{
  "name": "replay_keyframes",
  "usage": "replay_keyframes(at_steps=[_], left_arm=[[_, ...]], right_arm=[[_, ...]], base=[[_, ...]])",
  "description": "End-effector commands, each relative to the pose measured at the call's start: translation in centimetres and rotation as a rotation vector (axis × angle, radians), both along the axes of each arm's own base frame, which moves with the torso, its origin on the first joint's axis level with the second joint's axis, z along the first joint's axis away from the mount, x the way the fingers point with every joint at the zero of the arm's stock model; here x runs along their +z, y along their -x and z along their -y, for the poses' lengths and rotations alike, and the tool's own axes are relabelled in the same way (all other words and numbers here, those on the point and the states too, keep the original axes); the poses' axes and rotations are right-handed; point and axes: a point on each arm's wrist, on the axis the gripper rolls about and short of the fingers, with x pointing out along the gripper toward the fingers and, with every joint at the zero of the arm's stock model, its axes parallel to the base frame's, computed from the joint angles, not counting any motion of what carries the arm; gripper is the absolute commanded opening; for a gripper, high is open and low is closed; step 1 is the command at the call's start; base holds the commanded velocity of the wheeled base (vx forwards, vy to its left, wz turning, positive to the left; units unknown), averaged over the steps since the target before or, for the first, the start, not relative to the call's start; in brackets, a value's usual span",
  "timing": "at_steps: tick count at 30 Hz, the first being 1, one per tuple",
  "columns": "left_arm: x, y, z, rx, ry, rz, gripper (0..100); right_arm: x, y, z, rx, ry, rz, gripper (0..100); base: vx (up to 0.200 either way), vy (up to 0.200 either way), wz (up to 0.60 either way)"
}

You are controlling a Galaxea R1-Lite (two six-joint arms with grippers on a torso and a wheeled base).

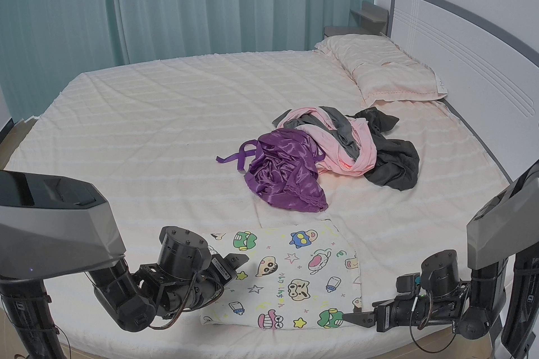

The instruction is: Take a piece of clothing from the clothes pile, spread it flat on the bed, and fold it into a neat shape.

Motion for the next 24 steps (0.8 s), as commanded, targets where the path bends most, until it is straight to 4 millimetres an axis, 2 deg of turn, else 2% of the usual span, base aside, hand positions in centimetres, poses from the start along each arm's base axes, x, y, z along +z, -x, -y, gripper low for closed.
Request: replay_keyframes(at_steps=[1, 4, 7, 8, 9, 10, 12, 14, 15, 16, 18, 19, 24], left_arm=[[-0.7, 0.3, 0.1, -0.004, -0.009, -0.016, 100], [-0.6, 0.5, -0.1, -0.004, -0.008, -0.010, 100], [0.8, 1.0, -0.4, -0.002, 0.020, 0.027, 100], [1.4, 1.2, -0.5, 0.000, 0.031, 0.042, 100], [1.4, 1.2, -0.5, 0.000, 0.032, 0.043, 100], [2.2, 1.4, -0.7, 0.001, 0.046, 0.061, 100], [2.6, 1.8, -1.0, 0.000, 0.048, 0.067, 100], [2.6, 1.9, -1.0, 0.003, 0.045, 0.069, 100], [2.6, 1.9, -1.0, 0.003, 0.045, 0.069, 100], [2.5, 1.9, -1.0, 0.011, 0.037, 0.066, 100], [2.3, 1.8, -1.0, 0.014, 0.035, 0.064, 100], [2.2, 1.8, -1.0, 0.015, 0.031, 0.059, 100], [1.4, 1.7, -0.9, 0.018, 0.021, 0.043, 100]], right_arm=[[1.1, -0.5, 0.3, -0.023, -0.033, 0.059, 100], [1.8, -1.1, 0.4, -0.040, -0.061, 0.110, 100], [2.4, -3.2, 0.3, -0.080, -0.103, 0.177, 100], [2.2, -4.8, 0.2, -0.101, -0.115, 0.198, 100], [2.1, -4.9, 0.2, -0.102, -0.114, 0.196, 100], [1.3, -6.8, 0.0, -0.129, -0.117, 0.197, 100], [1.1, -8.5, -0.3, -0.149, -0.133, 0.211, 100], [1.4, -9.8, -0.7, -0.172, -0.165, 0.210, 100], [1.4, -9.8, -0.7, -0.172, -0.165, 0.210, 100], [1.8, -11.1, -1.3, -0.193, -0.201, 0.208, 100], [2.0, -12.0, -1.6, -0.199, -0.214, 0.208, 100], [2.2, -13.0, -2.0, -0.203, -0.215, 0.188, 100], [1.8, -15.9, -3.5, -0.212, -0.213, 0.134, 100]], base=[[0.000, 0.000, 0.00], [0.000, 0.000, 0.00], [0.000, 0.000, 0.00], [0.000, 0.000, 0.00], [0.000, 0.000, 0.00], [0.000, 0.000, 0.00], [0.000, 0.000, 0.00], [0.000, 0.000, 0.00], [0.000, 0.000, 0.00], [0.000, 0.000, 0.00], [0.000, 0.000, 0.00], [0.000, 0.000, 0.00], [0.000, 0.000, 0.00]])
